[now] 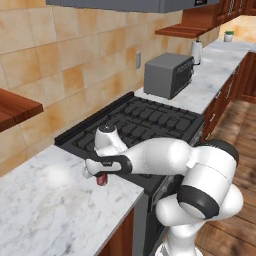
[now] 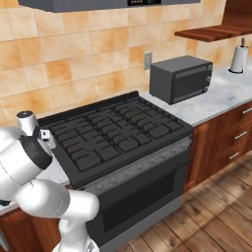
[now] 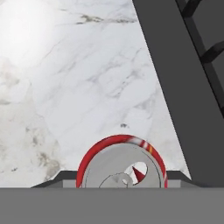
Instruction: Four empty soda cans are scattered around the kitchen. Gather all the cans and cluster them next to the stove for recycling.
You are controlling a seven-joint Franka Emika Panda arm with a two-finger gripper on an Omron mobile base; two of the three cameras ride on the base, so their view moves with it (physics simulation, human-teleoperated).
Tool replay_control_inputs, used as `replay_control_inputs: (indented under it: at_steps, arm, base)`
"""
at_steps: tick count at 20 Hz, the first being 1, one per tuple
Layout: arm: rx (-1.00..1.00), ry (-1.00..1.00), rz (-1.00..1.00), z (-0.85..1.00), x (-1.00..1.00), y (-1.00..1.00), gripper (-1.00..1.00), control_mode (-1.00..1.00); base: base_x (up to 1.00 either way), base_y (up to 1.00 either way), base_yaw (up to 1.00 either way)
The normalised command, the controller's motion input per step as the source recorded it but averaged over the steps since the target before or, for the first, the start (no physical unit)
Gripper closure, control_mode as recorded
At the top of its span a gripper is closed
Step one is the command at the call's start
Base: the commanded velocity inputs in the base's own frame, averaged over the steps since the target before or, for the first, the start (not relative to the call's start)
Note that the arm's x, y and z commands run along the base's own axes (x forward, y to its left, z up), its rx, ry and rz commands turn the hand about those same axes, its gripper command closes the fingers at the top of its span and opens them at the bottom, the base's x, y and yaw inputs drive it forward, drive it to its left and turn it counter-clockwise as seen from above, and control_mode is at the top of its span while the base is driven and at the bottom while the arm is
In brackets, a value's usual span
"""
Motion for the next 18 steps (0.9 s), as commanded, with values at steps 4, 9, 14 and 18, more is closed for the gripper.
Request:
replay_control_inputs:
  at_steps: [4, 9, 14, 18]
  arm:
    - [-0.01, -0.06, 0.00, 0.00, 0.14, 0.00, 1.00, -1.00]
    - [0.00, -0.04, 0.00, -0.01, 0.37, -0.01, 1.00, -1.00]
    - [0.00, 0.02, 0.00, -0.17, 0.12, 0.00, 1.00, -1.00]
    - [0.00, 0.01, 0.00, -0.01, 0.00, 0.00, 1.00, -1.00]
  base:
    - [0.00, 0.00, 0.00]
    - [0.00, 0.00, 0.00]
    - [0.00, 0.00, 0.00]
    - [0.00, 0.00, 0.00]
